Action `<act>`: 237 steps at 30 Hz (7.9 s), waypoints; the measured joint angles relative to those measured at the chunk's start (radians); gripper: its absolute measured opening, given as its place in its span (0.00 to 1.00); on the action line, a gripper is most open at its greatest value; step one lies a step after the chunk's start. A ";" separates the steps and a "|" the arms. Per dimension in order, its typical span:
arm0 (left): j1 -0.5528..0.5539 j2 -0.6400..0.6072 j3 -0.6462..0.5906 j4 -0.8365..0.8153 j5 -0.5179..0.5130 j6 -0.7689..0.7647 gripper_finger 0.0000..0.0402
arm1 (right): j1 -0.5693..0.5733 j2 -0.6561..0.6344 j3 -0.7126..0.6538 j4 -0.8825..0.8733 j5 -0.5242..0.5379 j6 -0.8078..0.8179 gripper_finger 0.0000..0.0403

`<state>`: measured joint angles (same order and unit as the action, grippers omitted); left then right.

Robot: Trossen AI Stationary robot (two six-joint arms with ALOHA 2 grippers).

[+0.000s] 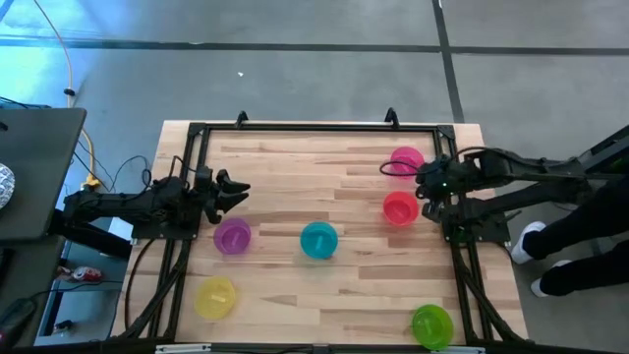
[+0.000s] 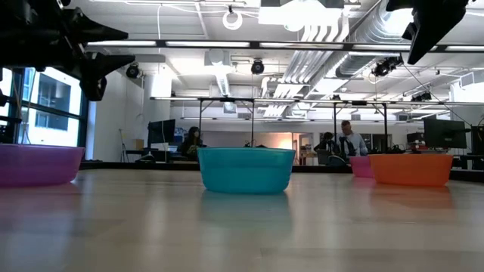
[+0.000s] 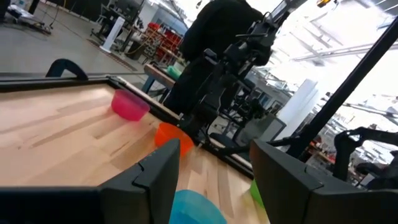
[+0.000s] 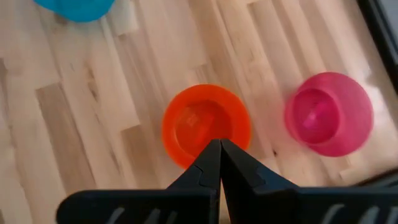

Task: Nest bowls inside each other
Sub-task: Stack the orange bowl on top of the blue bowl

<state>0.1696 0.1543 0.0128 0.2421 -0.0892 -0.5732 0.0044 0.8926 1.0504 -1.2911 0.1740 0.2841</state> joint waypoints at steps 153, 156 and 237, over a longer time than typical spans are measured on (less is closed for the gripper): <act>0.000 0.000 0.000 -0.148 -0.001 -0.107 0.46 | -0.547 0.432 -0.330 0.399 -0.256 -0.135 0.35; 0.000 0.000 0.000 -0.148 -0.002 -0.106 0.46 | -0.547 0.443 -0.330 0.401 -0.256 -0.136 0.30; 0.000 0.000 0.000 -0.200 -0.051 -0.114 0.46 | -0.189 0.464 0.064 0.363 -0.332 0.553 0.00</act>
<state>0.1697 0.1541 0.0124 0.0420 -0.1398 -0.6872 -0.1850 1.3562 1.1145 -0.9284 -0.1578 0.8368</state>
